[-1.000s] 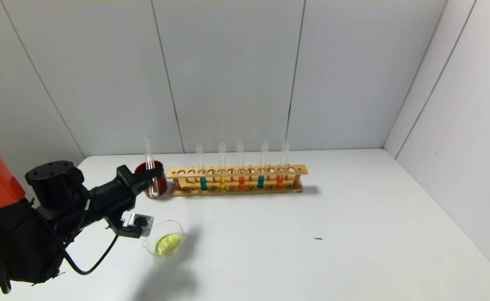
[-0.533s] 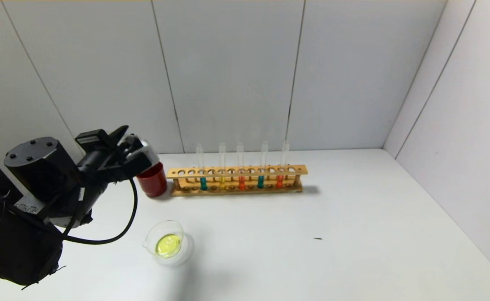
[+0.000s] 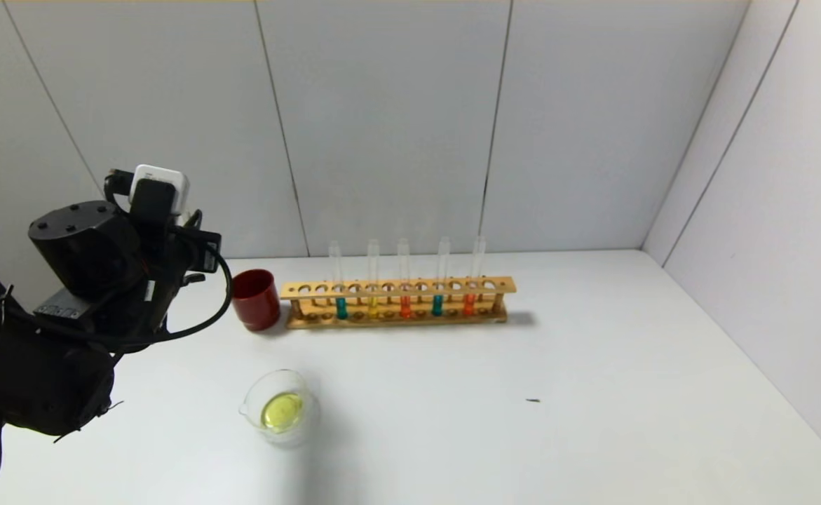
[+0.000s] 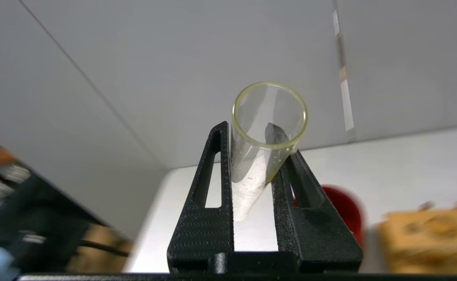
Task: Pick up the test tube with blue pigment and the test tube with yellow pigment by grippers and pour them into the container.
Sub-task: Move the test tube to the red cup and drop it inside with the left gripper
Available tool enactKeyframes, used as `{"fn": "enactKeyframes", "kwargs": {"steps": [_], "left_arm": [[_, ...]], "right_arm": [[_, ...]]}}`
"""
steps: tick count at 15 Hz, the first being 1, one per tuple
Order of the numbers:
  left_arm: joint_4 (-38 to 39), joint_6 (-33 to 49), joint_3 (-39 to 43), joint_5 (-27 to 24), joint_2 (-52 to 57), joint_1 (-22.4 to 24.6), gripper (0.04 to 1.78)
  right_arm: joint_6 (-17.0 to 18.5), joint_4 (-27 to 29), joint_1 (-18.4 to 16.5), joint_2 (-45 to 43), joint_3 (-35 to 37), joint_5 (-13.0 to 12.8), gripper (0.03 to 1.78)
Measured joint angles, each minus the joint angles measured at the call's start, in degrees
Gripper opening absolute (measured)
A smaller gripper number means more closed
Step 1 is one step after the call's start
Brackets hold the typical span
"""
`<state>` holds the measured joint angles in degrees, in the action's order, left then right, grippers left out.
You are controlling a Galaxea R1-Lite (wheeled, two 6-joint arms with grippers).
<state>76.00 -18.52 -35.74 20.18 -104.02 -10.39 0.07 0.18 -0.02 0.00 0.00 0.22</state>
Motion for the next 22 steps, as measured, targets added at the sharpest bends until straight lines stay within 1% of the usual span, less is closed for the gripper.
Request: {"fn": "enactKeyframes", "kwargs": {"steps": [2,4,7,13,22], "left_arm": [[-1.94,8.50,-1.57,-5.29,-0.74,-0.02,0.33],[-5.96,13.57,-3.28,-8.47,-0.99,0.00,0.33],[-10.45,14.38,-5.00,-11.12,-1.40,0.00,0.33],[-11.51,13.97,-7.89,-11.25,-6.56,1.24,0.33],[-11.19,13.98,-11.23,-11.30,-15.13,1.51,0.33]], "right_arm": [[0.02,0.00,0.02,0.00,0.00,0.00,1.75],[0.02,0.00,0.02,0.00,0.00,0.00,1.75],[0.02,-0.02,0.02,0.00,0.00,0.00,1.75],[0.02,0.00,0.02,0.00,0.00,0.02,1.75],[0.00,0.00,0.02,0.00,0.00,0.02,1.75]]}}
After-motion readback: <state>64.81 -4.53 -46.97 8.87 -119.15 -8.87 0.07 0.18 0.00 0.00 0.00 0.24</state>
